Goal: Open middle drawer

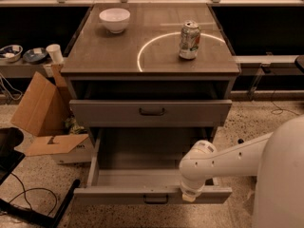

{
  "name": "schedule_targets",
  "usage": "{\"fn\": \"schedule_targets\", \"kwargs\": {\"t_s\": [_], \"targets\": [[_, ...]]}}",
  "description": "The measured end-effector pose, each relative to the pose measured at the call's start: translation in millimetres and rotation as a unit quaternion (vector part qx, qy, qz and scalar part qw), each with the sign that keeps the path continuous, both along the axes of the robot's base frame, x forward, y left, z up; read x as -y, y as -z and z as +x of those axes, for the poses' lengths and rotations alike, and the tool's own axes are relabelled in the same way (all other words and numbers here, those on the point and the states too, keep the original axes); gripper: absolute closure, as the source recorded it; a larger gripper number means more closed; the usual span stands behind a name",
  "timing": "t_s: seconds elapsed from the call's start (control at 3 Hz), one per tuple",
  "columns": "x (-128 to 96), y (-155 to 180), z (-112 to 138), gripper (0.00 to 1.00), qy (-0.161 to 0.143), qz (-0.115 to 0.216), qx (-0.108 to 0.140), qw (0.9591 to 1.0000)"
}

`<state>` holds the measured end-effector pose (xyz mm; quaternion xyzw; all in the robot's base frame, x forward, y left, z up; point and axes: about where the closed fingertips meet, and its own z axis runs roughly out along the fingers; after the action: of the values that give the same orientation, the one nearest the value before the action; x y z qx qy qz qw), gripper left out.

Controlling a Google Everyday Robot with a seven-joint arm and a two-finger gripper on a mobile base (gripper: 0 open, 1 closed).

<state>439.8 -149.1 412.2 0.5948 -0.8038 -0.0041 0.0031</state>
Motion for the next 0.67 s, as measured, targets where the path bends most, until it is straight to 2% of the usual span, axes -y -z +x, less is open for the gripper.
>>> {"fn": "schedule_targets", "kwargs": {"t_s": [0.67], "targets": [[-1.1,-3.3,-14.6,1.0,0.019,-0.003,-0.008,0.9998]]}}
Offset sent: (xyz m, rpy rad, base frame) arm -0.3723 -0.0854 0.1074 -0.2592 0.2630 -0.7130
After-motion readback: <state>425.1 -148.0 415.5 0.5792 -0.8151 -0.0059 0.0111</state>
